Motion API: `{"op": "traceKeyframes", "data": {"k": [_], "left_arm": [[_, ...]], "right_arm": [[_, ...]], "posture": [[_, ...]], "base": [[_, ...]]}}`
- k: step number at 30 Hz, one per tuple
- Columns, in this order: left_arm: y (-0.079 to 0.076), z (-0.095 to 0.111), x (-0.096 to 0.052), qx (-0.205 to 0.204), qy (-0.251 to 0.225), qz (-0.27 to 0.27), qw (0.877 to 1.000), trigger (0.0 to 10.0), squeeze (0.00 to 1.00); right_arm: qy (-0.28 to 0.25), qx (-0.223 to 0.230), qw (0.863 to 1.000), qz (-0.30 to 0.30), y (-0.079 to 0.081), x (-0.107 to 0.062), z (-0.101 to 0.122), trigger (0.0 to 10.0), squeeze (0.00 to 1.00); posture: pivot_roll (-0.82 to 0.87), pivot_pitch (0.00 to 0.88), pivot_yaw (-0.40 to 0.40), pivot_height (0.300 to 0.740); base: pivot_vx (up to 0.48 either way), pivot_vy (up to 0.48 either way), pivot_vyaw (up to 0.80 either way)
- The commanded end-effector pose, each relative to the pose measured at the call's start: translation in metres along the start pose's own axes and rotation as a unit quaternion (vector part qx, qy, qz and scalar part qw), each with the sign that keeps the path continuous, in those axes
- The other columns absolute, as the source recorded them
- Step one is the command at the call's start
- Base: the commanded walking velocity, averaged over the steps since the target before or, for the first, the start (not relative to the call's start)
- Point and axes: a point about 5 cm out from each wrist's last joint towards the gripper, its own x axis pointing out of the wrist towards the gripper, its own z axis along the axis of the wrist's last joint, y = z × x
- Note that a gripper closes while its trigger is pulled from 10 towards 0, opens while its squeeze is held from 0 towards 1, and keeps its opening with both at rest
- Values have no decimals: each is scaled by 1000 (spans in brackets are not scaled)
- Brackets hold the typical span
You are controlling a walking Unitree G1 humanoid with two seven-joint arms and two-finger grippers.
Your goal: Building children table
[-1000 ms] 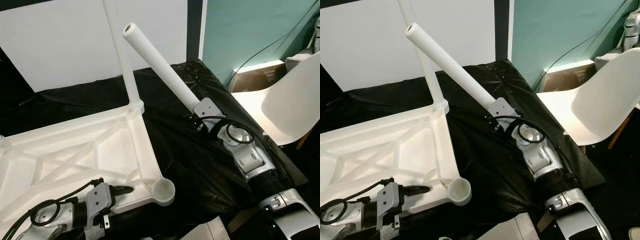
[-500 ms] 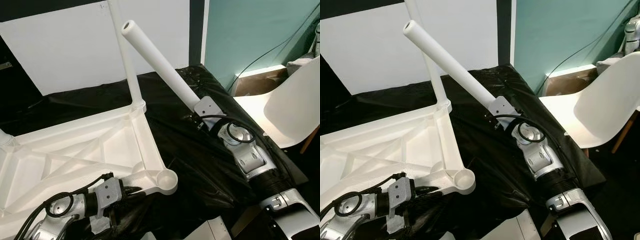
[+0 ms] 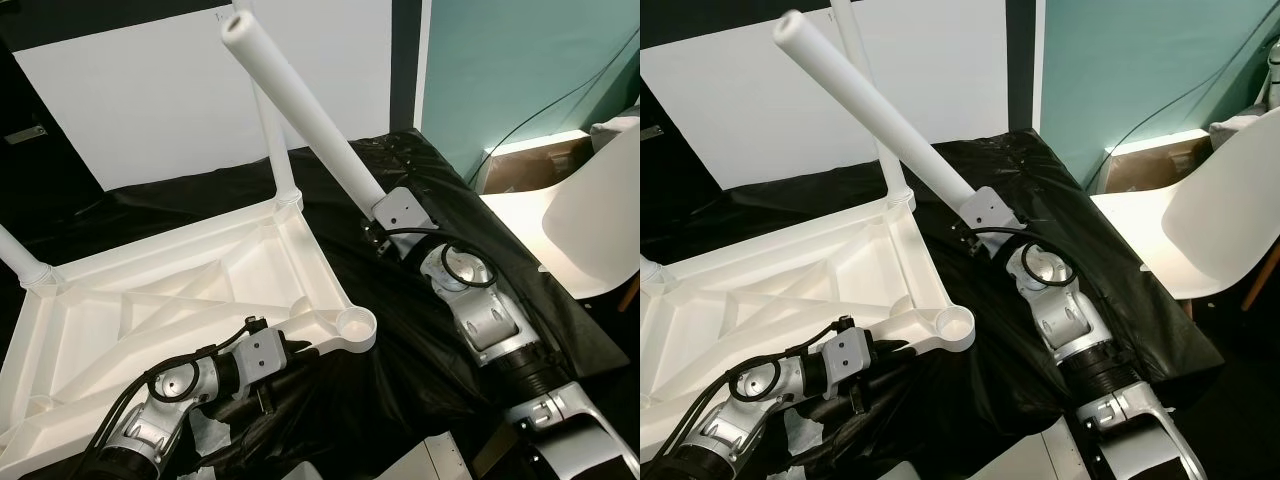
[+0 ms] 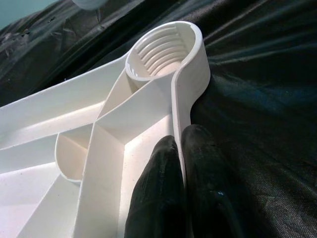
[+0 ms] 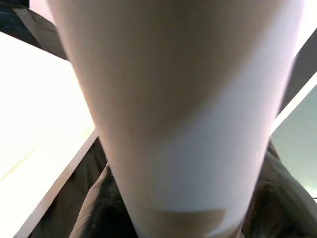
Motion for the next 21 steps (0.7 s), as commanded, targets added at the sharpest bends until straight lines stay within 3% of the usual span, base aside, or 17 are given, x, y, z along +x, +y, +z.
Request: {"op": "traceKeyframes", "data": {"k": [1, 4, 13, 16, 21], "left_arm": [[-14, -14, 3, -42, 14, 15, 999, 10000, 0], [-18, -11, 11, -47, -11, 26, 998, 10000, 0], [-23, -12, 25, -44, -10, 47, 998, 10000, 0], [-22, -11, 32, -48, -8, 63, 997, 10000, 0], [-21, -11, 32, -51, -8, 68, 996, 10000, 0]], "right_arm": [[-6, 11, 1000, 6, 5, 0, 4, 10000, 0], [-10, 23, 1000, 9, 7, 1, 6, 10000, 0], [-28, 55, 998, 14, 11, 3, 17, 10000, 0], [-54, 105, 992, 38, 17, 3, 33, 10000, 0], [-60, 122, 989, 59, 21, -2, 35, 10000, 0]], "posture": [[-103, 0, 113, 740], [-99, 0, 105, 740], [-96, 0, 96, 740], [-93, 0, 89, 740], [-91, 0, 87, 740]], "base": [[0, 0, 0], [0, 0, 0], [0, 0, 0], [0, 0, 0], [0, 0, 0]]}}
